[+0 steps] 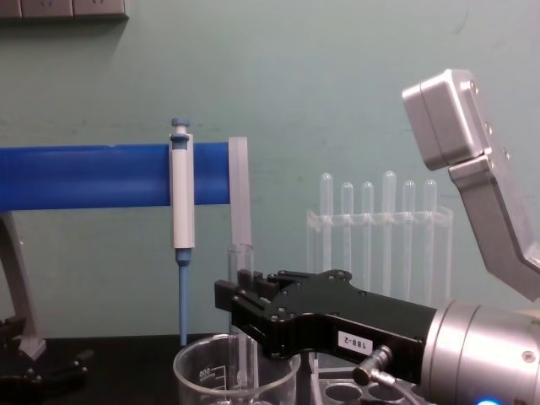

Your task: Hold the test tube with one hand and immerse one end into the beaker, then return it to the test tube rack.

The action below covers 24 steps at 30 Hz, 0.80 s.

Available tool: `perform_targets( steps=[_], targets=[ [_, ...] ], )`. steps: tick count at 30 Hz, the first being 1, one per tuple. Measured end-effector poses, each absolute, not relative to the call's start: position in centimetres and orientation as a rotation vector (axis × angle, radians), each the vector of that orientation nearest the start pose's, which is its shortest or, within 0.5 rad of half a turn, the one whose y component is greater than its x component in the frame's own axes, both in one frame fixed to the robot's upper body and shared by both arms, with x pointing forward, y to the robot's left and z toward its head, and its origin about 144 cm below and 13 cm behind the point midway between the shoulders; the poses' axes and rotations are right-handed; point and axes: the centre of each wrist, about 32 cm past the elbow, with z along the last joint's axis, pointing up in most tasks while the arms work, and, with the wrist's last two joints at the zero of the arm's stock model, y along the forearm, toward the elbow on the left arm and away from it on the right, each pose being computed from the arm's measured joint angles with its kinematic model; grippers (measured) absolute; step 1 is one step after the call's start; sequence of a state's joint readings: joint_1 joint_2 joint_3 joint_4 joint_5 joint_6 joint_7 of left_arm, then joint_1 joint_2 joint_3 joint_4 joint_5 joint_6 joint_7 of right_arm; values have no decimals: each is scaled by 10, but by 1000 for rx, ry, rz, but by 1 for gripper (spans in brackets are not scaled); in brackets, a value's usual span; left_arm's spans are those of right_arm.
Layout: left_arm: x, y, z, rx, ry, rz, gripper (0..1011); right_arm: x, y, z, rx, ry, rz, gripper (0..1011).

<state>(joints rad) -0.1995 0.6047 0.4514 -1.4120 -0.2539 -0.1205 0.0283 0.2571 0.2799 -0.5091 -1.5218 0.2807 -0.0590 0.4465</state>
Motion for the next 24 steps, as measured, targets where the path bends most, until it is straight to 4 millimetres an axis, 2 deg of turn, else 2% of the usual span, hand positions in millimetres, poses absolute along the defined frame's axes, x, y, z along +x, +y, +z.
perform_targets(
  steps=[24],
  targets=[
    [489,310,1140,304,-285,1248,1000,496,-161,1179,16,-137,-651,224]
  ],
)
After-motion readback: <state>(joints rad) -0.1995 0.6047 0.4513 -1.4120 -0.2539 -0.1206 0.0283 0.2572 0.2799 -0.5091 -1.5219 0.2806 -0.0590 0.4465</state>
